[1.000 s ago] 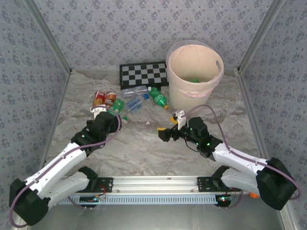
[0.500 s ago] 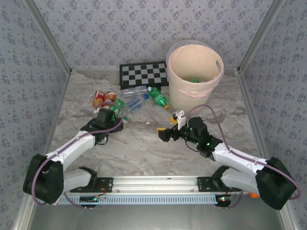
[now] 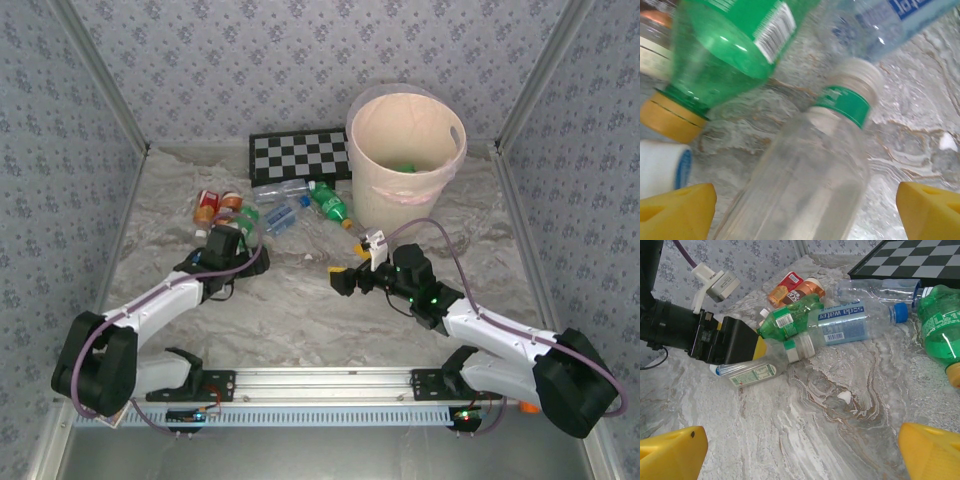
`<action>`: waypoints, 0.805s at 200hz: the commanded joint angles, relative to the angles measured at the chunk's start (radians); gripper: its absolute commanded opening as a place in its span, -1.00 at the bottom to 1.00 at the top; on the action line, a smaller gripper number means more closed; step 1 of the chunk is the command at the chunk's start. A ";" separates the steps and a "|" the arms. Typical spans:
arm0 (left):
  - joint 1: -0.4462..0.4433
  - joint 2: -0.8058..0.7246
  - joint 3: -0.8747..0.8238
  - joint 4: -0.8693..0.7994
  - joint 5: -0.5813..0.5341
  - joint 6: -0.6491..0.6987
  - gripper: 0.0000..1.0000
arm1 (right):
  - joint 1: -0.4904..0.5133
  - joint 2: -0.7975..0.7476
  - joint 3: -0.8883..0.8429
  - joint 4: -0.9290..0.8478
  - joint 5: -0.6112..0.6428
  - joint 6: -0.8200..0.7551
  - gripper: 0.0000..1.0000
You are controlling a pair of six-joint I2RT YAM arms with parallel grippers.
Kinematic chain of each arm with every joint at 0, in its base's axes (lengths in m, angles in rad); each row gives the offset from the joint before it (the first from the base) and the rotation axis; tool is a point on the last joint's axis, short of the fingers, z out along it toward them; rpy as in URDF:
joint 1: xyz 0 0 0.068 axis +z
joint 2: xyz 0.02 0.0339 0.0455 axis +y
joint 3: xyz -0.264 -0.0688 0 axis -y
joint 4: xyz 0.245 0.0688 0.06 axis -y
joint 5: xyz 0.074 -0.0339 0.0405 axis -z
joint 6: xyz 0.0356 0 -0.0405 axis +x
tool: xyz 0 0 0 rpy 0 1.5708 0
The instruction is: Put the plastic bottles in the bin
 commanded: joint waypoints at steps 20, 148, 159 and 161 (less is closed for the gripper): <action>-0.081 0.006 -0.010 0.011 0.037 -0.008 0.81 | -0.002 -0.011 -0.007 0.001 0.021 0.019 0.99; -0.223 0.309 0.179 -0.166 -0.243 -0.076 0.64 | -0.001 -0.012 -0.002 -0.011 0.032 0.016 0.99; -0.227 0.317 0.181 -0.167 -0.254 -0.076 0.56 | 0.001 -0.014 -0.002 -0.014 0.035 0.014 0.99; -0.227 0.316 0.181 -0.167 -0.256 -0.075 0.54 | 0.000 -0.014 -0.003 -0.014 0.036 0.014 0.99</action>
